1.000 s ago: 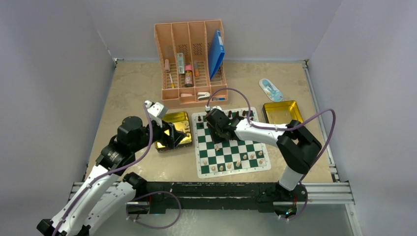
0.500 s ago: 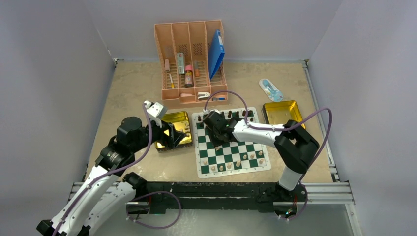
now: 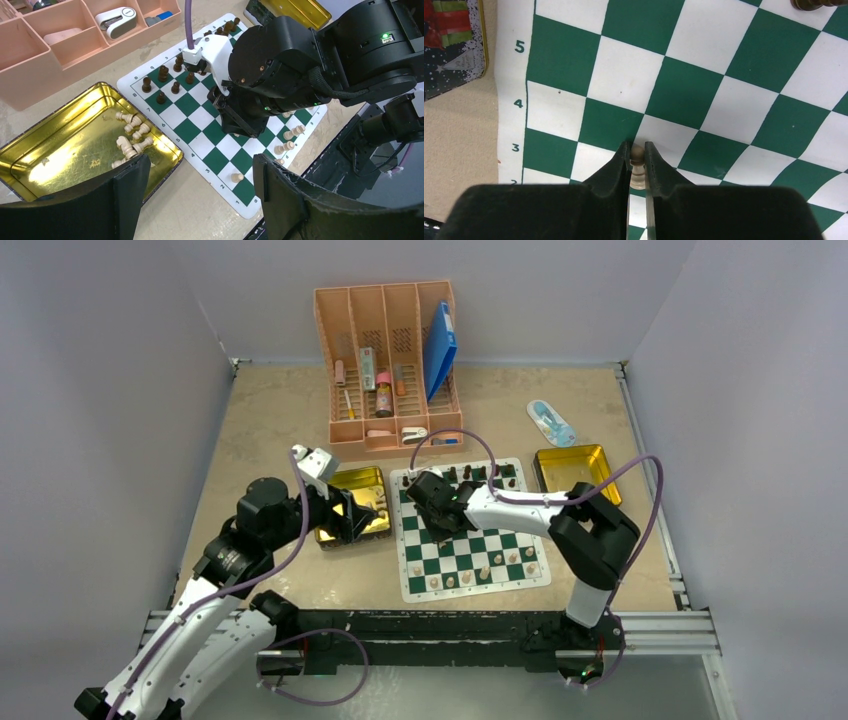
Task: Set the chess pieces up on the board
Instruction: Pick up the chess piece from the chessboard, then place the chess piece on the chessboard.
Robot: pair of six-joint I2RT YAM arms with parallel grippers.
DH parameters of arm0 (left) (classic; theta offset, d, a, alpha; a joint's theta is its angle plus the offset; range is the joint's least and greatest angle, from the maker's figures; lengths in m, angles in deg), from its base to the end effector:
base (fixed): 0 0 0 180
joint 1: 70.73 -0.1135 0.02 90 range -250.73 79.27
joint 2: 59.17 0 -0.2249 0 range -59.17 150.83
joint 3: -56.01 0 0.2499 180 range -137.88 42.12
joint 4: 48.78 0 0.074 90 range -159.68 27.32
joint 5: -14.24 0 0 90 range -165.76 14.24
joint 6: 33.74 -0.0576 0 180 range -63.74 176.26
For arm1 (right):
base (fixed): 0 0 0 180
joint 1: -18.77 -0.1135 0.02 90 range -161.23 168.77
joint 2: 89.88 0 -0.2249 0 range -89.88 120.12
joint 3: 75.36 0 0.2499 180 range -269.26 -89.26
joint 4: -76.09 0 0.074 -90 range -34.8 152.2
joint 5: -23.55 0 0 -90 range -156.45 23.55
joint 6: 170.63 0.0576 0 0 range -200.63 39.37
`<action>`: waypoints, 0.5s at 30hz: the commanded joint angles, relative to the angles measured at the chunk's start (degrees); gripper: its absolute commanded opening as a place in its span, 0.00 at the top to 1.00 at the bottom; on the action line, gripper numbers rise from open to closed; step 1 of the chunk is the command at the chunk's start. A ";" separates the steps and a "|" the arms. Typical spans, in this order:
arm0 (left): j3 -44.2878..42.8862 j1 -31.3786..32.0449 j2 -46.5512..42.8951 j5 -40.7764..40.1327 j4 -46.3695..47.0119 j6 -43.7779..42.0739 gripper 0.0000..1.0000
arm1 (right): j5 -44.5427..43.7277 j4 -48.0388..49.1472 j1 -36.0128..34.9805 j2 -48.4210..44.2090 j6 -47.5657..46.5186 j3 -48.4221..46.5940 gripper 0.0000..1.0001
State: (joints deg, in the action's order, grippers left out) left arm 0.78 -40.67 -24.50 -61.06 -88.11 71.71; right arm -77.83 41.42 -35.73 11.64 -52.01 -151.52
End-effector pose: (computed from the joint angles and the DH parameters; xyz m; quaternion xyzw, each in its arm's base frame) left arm 0.1587 -0.1087 0.2875 0.1764 0.7903 -0.3193 0.4924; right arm 0.2159 0.2832 0.1138 -0.1903 0.9426 0.0990 0.2561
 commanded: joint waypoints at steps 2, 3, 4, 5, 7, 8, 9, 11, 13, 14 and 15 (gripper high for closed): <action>-0.19 -0.10 -0.63 -1.17 1.20 1.01 0.27 | -1.92 -2.03 -0.43 -4.71 1.81 -1.94 0.89; -0.08 -0.14 -0.70 -1.52 1.36 1.52 0.27 | -1.37 -1.89 -0.43 -5.70 2.53 -1.72 0.90; 0.01 -0.10 -0.70 -1.90 1.59 2.22 0.28 | -0.76 -1.56 -0.43 -6.58 3.01 -1.53 0.90; 0.03 -0.09 -0.74 -2.38 1.76 3.20 0.28 | -0.61 -1.06 -0.43 -7.56 3.34 -1.36 0.91; -0.17 -0.14 -0.46 -2.48 1.82 5.88 0.29 | -0.06 0.38 -0.43 -9.73 4.00 -0.66 0.91; -0.39 -0.10 -0.26 -2.06 1.61 7.37 0.29 | 0.03 1.32 -0.43 -10.99 4.48 -0.14 0.91; -0.62 -0.13 0.02 -1.27 1.41 9.50 0.30 | 0.04 2.06 -0.43 -12.26 5.12 0.26 0.91; -0.92 -0.10 0.39 0.88 1.62 13.00 0.33 | 0.31 4.12 -0.43 -15.00 6.84 1.23 0.92; -0.82 -0.12 0.56 4.23 2.82 16.37 0.35 | 0.99 7.94 -0.43 -18.31 9.14 2.51 0.92; -0.66 -0.15 0.50 5.97 3.67 18.37 0.36 | 1.00 9.99 -0.37 -20.02 10.41 3.36 0.91; -0.34 -0.10 0.42 7.50 4.77 20.41 0.38 | 0.98 12.31 -0.41 -21.96 12.01 4.37 0.91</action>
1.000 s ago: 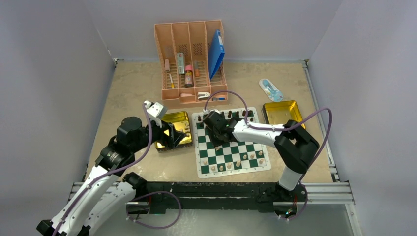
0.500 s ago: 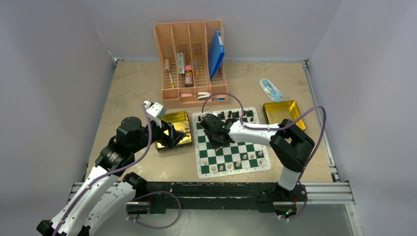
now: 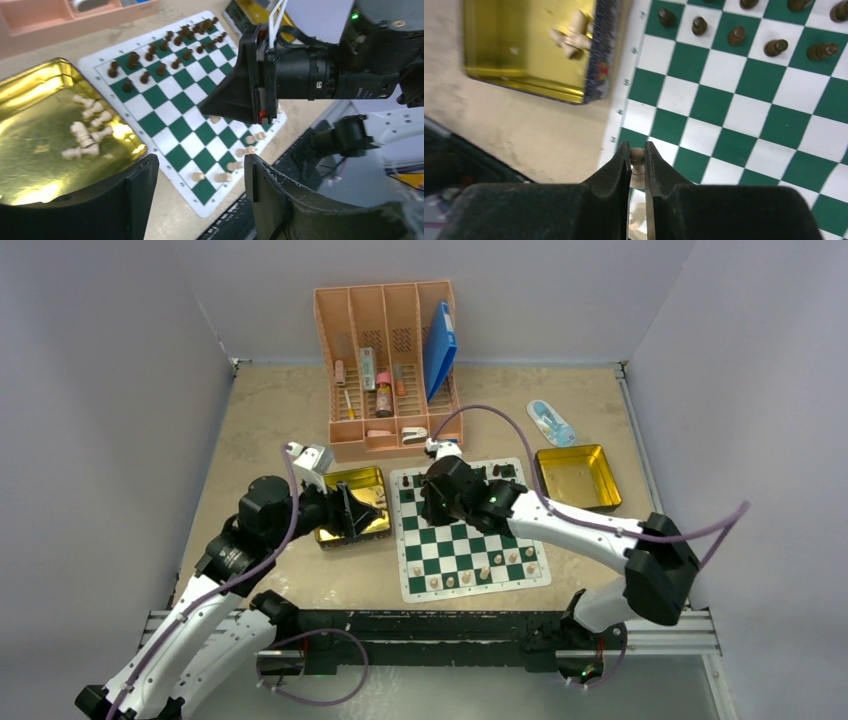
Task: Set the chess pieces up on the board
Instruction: Place the chess piece on the chessboard.
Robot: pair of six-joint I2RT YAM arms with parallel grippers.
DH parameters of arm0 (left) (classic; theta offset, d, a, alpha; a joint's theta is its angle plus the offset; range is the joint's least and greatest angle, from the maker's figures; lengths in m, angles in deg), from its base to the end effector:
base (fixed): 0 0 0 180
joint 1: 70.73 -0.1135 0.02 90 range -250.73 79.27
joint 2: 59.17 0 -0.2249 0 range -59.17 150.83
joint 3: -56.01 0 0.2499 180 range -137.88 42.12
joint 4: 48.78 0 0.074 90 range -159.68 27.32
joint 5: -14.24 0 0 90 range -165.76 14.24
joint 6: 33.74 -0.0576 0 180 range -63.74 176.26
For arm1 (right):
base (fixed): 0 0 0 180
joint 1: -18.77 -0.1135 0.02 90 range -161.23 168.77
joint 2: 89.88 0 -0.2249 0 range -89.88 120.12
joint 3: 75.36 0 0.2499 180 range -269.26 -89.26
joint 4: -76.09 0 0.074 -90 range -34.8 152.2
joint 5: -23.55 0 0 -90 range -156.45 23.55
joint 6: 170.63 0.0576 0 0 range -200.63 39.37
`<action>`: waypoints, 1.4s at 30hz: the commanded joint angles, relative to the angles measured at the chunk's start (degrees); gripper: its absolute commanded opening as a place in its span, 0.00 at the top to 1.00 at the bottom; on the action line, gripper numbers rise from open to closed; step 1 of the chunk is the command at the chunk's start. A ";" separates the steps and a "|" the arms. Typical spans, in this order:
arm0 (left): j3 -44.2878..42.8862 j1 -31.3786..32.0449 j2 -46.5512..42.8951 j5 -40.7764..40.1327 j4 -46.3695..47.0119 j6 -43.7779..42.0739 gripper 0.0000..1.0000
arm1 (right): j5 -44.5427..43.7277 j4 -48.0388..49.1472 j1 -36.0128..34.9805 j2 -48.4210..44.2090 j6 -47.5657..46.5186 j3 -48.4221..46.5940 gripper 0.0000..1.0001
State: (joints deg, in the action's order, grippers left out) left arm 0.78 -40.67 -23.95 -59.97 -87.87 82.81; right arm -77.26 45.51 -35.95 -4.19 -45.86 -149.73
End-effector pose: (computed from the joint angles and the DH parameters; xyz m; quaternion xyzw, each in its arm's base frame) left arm 0.1595 -0.1104 0.2864 0.1044 0.8040 -0.3710 0.4529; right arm 0.2083 0.2757 0.2015 -0.1197 0.9020 0.2245 0.3487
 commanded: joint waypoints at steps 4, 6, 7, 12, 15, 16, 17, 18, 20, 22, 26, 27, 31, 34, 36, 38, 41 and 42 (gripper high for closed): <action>2.43 -0.17 -0.53 12.44 11.01 17.69 0.41 | 5.76 21.12 -0.21 -15.10 12.19 9.23 0.91; 4.04 -0.10 -0.36 14.89 14.89 20.95 0.42 | 6.08 28.02 -0.21 -18.88 15.39 12.68 0.91; 4.80 -0.09 -0.25 16.00 17.22 22.03 0.42 | 6.98 30.83 -0.21 -20.36 16.70 14.13 0.91; 5.88 -0.09 3.33 18.23 23.18 24.08 0.43 | 9.54 41.18 -0.21 -25.57 22.84 19.64 0.92; 5.80 -0.13 6.27 21.02 27.41 25.18 0.43 | 10.62 45.50 -0.21 -27.37 25.35 22.09 0.92; 5.91 -0.13 7.19 21.97 28.75 25.96 0.44 | 10.71 46.38 -0.21 -27.76 25.96 22.62 0.92; 6.00 -0.10 8.17 22.94 29.98 26.46 0.44 | 10.72 46.88 -0.21 -28.18 26.47 23.12 0.91; 5.96 -0.09 9.02 23.80 30.96 26.90 0.45 | 10.72 47.41 -0.21 -28.67 26.91 23.73 0.92; 6.01 -0.10 10.49 25.22 32.72 27.86 0.45 | 10.61 48.19 -0.21 -29.76 27.56 24.50 0.92; 6.22 -0.09 11.62 26.06 34.49 28.87 0.46 | 10.33 48.31 -0.21 -30.34 27.74 24.69 0.92; 6.66 -0.01 13.91 27.69 37.48 30.91 0.49 | 10.68 48.79 -0.21 -30.82 27.90 24.45 0.92; 6.85 -0.02 14.32 28.12 38.42 31.60 0.50 | 10.72 48.66 -0.20 -30.99 27.90 24.37 0.92; 7.75 0.22 15.15 29.01 41.80 33.61 0.53 | 10.72 49.57 -0.21 -31.92 28.74 25.03 0.91; 7.57 0.57 15.39 29.16 42.32 33.79 0.53 | 10.72 50.10 -0.21 -31.95 29.06 25.22 0.91; 7.57 0.88 15.48 29.37 42.69 33.83 0.53 | 10.72 50.50 -0.17 -31.65 29.05 25.30 0.91; 7.51 1.51 15.64 29.32 42.90 33.88 0.53 | 10.72 50.59 -0.21 -31.21 29.18 25.27 0.91; 7.27 2.28 16.12 28.96 43.35 34.10 0.52 | 10.72 51.55 -0.21 -30.79 29.70 25.68 0.91; 7.12 2.58 16.37 28.90 43.44 34.10 0.52 | 10.72 51.85 -0.21 -30.76 29.92 25.76 0.91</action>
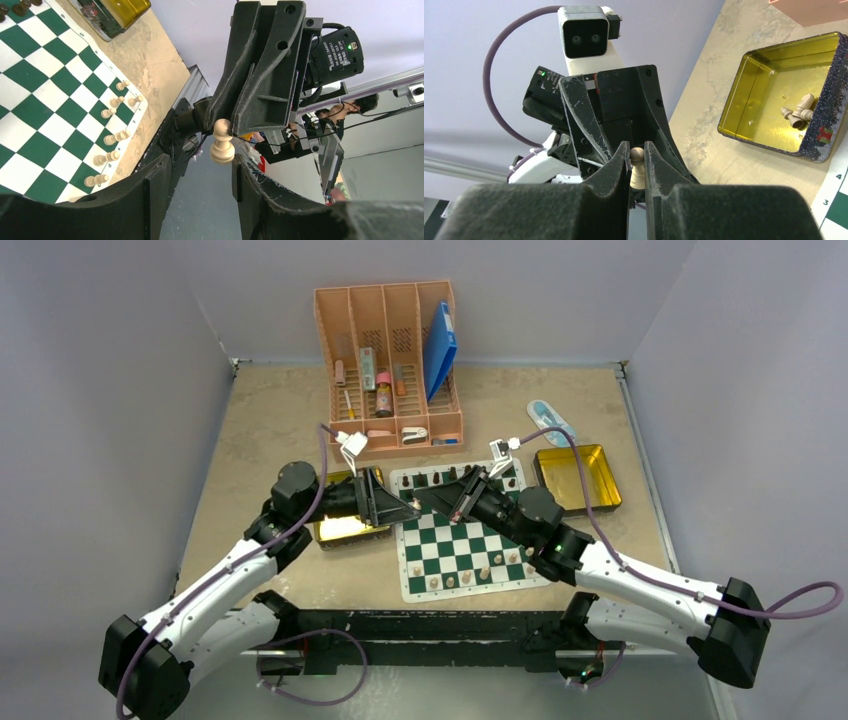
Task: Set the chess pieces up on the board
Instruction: Place the chess piece on the chessboard.
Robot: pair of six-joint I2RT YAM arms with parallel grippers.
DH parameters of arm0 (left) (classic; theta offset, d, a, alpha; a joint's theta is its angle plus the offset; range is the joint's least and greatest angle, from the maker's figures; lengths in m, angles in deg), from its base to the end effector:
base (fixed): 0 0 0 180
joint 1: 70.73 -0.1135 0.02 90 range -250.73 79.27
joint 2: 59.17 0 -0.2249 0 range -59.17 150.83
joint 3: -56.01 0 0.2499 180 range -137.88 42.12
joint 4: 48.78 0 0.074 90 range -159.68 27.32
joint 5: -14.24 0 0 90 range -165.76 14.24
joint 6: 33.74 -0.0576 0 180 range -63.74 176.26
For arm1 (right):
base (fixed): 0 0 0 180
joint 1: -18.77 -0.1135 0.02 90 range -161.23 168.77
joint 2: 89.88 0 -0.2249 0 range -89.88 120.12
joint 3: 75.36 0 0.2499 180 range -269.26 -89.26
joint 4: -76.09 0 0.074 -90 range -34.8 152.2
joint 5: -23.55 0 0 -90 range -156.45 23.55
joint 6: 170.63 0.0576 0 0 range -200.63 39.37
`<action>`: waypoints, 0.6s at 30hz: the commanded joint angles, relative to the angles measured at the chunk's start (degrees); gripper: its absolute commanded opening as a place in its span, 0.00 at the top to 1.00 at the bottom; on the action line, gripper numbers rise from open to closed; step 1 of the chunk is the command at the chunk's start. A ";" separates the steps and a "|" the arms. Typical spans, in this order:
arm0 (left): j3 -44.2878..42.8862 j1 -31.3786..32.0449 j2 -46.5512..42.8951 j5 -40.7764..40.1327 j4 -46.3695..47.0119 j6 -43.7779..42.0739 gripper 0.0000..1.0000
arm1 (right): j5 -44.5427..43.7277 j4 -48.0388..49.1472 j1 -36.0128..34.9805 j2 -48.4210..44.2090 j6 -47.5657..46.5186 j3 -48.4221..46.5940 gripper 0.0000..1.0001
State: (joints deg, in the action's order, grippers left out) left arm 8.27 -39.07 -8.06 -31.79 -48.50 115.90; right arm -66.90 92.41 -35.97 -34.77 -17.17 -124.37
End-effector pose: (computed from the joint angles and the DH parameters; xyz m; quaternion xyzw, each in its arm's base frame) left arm 0.1863 -0.1619 0.2676 0.0871 0.7154 -0.6460 0.2515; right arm 0.1559 0.2197 0.2948 0.0518 0.6392 0.6571 0.3962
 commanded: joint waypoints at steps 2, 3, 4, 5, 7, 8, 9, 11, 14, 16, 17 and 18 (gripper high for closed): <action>-0.79 1.58 0.92 0.63 4.11 0.71 0.55 | 0.36 5.32 -0.19 -0.18 1.39 0.55 0.92; -0.93 1.78 1.05 0.52 4.11 0.52 0.58 | 1.22 5.35 -0.19 -0.18 1.40 0.57 0.92; -1.08 2.00 1.16 0.43 4.11 0.25 0.61 | 1.41 5.13 -0.19 -0.21 1.42 0.59 0.92; -1.18 2.17 1.18 0.16 4.11 0.03 0.63 | 1.36 5.02 -0.19 -0.39 1.40 0.60 0.92; -1.14 2.32 1.03 -0.29 3.90 -0.37 0.66 | 1.43 4.96 -0.19 -0.51 1.62 0.90 0.92; -1.07 2.35 0.93 -0.55 3.85 -0.58 0.66 | 1.44 4.96 -0.19 -0.64 1.66 1.06 0.92; -1.05 2.35 0.77 -0.73 3.84 -0.70 0.66 | 1.42 4.96 -0.19 -0.74 1.73 1.28 0.92; -1.05 2.35 0.62 -1.09 4.04 -0.71 0.66 | 1.29 5.12 -0.19 -0.93 1.87 1.65 0.92; -1.09 2.43 0.89 -1.16 4.97 -0.34 0.64 | 1.21 5.21 -0.17 -0.88 1.89 1.80 0.92; -1.21 2.53 1.23 -1.08 5.47 -0.18 0.64 | 1.08 5.34 -0.19 -0.82 1.87 1.80 0.92; -1.34 2.55 1.33 -1.00 5.55 -0.22 0.64 | 1.11 5.30 -0.19 -0.80 1.90 1.79 0.92; -1.44 2.64 1.43 -0.99 5.60 -0.22 0.65 | 1.09 5.34 -0.18 -0.84 1.97 1.80 0.92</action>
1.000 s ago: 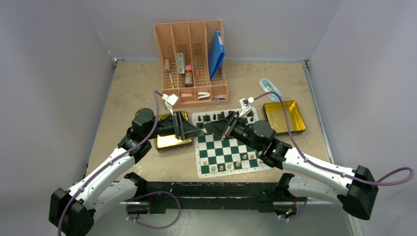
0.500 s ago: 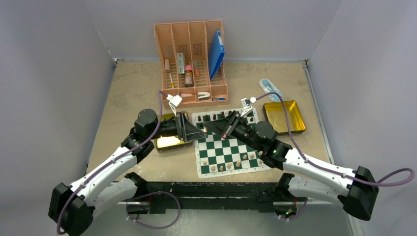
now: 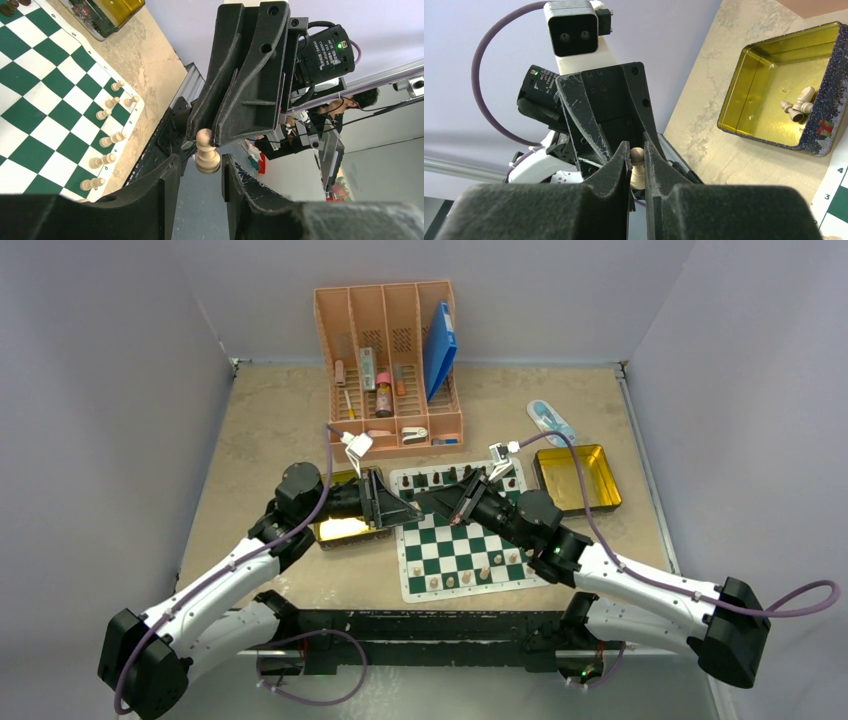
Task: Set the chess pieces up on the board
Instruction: Place the chess piece on the chessboard.
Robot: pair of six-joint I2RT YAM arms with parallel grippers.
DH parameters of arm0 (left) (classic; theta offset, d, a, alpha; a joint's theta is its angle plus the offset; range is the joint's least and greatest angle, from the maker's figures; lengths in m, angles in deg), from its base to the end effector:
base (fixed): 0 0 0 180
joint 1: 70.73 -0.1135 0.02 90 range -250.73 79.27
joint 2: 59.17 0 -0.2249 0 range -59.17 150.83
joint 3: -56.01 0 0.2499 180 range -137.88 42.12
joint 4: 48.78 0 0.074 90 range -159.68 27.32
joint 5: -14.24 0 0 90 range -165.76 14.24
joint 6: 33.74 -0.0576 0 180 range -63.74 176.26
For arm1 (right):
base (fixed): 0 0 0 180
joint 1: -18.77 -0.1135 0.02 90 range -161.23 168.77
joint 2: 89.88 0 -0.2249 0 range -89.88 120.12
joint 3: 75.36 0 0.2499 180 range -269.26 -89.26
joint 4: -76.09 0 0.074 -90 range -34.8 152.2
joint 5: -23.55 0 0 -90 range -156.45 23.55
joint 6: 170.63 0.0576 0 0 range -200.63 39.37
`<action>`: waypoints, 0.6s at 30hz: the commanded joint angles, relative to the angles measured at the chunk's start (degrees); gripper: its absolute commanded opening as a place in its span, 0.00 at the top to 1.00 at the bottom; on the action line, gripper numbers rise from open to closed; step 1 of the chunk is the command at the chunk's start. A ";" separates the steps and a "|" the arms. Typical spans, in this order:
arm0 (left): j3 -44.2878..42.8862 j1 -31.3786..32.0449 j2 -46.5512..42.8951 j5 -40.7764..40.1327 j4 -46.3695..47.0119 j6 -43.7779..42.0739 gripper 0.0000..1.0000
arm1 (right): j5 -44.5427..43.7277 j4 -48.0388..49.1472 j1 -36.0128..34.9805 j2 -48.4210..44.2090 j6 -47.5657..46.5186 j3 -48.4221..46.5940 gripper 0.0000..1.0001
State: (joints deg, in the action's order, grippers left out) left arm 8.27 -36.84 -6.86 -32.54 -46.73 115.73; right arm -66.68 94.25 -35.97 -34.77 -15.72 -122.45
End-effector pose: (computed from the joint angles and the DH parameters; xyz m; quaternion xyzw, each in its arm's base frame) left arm 0.1834 -0.1707 0.2665 0.0996 0.7114 -0.6502 0.2474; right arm 0.1551 0.2190 0.2863 0.0584 0.6392 0.6623 0.3866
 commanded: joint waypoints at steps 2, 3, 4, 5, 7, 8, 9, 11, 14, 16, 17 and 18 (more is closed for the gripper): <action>-1.48 0.57 0.24 -0.14 4.00 -0.33 0.71 | 0.86 3.54 -0.19 -1.03 0.51 -0.04 0.92; -1.49 0.60 0.12 -0.13 3.82 -0.62 0.76 | 0.78 3.42 -0.19 -1.20 0.45 -0.03 0.92; -1.56 0.63 -0.03 -0.34 3.23 -1.03 0.80 | 0.66 3.21 -0.15 -1.42 0.28 0.00 0.92; -1.69 0.62 -0.29 -0.86 2.28 -1.69 0.85 | 0.63 2.82 -0.19 -1.68 0.19 -0.03 0.92; -2.25 0.65 -0.94 -1.92 0.06 -3.39 0.92 | 0.67 1.88 -0.19 -2.41 -0.73 -0.20 0.92; -2.54 0.61 -1.31 -2.33 -1.11 -4.57 0.94 | 0.67 1.11 -0.19 -2.70 -1.34 -0.27 0.92; -2.95 0.65 -1.64 -2.57 -2.26 -5.78 0.95 | 0.62 -0.06 -0.19 -3.11 -2.18 -0.41 0.91; -3.98 0.65 -2.18 -2.91 -5.02 -9.48 0.98 | 1.02 -3.44 -0.19 -4.22 -3.78 -0.68 0.90; -7.63 0.65 -1.98 -3.73 -11.91 -19.23 1.00 | 2.20 -9.97 -0.18 -7.12 -6.50 -1.48 0.83; -10.60 0.60 -0.94 -3.52 -17.83 -26.34 1.00 | 2.28 -14.78 -0.18 -9.34 -10.16 -2.86 0.75; -12.32 0.64 -0.22 -3.43 -20.66 -29.50 1.00 | 2.43 -17.56 -0.19 -10.28 -12.04 -4.01 0.72; -13.88 0.63 0.43 -3.22 -23.51 -33.00 1.00 | 2.50 -20.30 -0.19 -10.89 -13.63 -6.09 0.71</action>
State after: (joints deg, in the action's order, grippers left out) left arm 1.83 -35.86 -7.54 -34.35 -60.04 99.36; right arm -65.83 83.45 -35.97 -42.13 -21.34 -122.51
